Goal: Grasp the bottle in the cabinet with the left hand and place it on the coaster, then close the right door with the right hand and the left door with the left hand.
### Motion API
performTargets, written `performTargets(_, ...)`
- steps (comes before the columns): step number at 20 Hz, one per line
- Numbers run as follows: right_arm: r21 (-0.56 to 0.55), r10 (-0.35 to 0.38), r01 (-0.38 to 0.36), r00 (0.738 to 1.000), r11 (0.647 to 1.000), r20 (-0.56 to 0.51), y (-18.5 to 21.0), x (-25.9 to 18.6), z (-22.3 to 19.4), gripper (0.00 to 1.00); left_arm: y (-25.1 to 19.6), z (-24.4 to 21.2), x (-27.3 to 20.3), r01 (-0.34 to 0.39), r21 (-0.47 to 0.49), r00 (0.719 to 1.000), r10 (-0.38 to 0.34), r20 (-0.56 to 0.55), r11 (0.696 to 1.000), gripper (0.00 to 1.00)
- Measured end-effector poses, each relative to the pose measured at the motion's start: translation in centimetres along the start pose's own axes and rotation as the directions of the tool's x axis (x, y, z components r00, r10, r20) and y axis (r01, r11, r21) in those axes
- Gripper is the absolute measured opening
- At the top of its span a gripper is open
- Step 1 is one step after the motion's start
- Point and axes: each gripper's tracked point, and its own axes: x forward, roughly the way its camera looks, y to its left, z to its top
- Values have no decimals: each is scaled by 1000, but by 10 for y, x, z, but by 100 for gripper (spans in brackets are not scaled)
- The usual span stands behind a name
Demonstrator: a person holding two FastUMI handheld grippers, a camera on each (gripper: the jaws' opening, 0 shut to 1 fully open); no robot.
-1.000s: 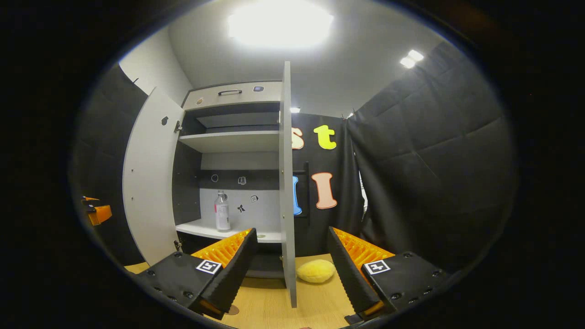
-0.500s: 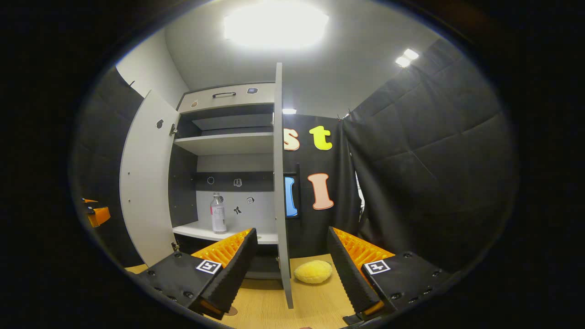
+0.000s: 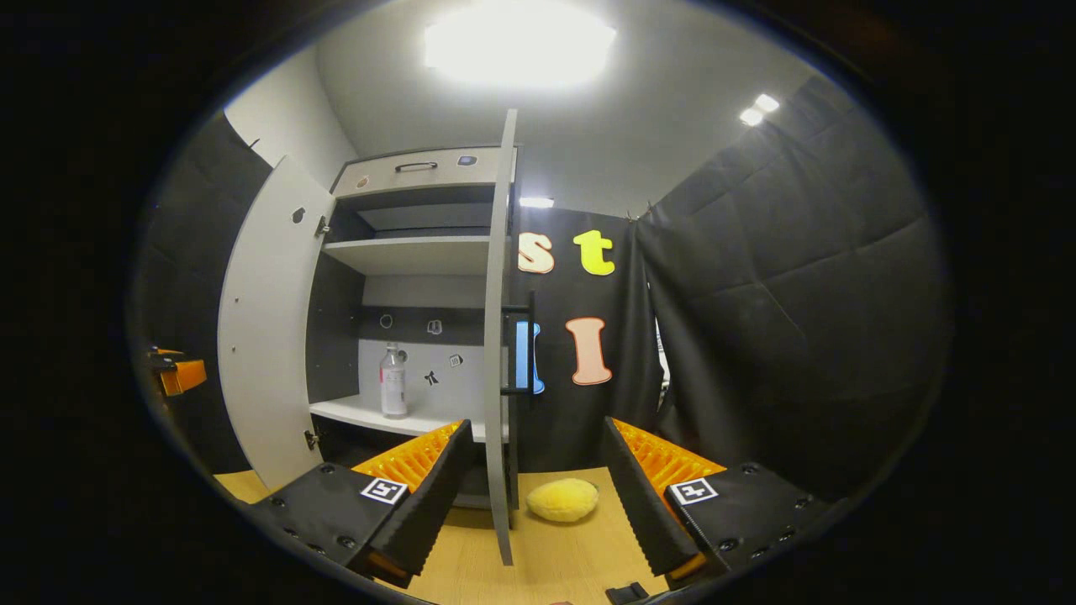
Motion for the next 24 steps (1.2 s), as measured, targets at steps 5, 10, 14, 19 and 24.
performTargets(5,2,29,-29,1000,1000,-11,-14,2,-12,97,-40,10,27,61,4,998,-61,17,998,81)
performTargets(10,11,25,-25,1000,1000,-13,-22,8,-17,97,-71,19,70,132,-15,991,-131,37,991,81)
performTargets(14,-11,-15,14,1000,1000,-20,-27,19,-22,98,-95,17,113,200,-8,978,-199,57,980,81)
performTargets(19,-26,-85,84,996,996,-18,-33,42,-22,97,-121,9,172,271,-26,962,-269,56,962,81)
performTargets(24,-14,-173,173,985,985,-5,-44,60,-23,98,-144,-5,227,329,-43,944,-327,47,943,81)
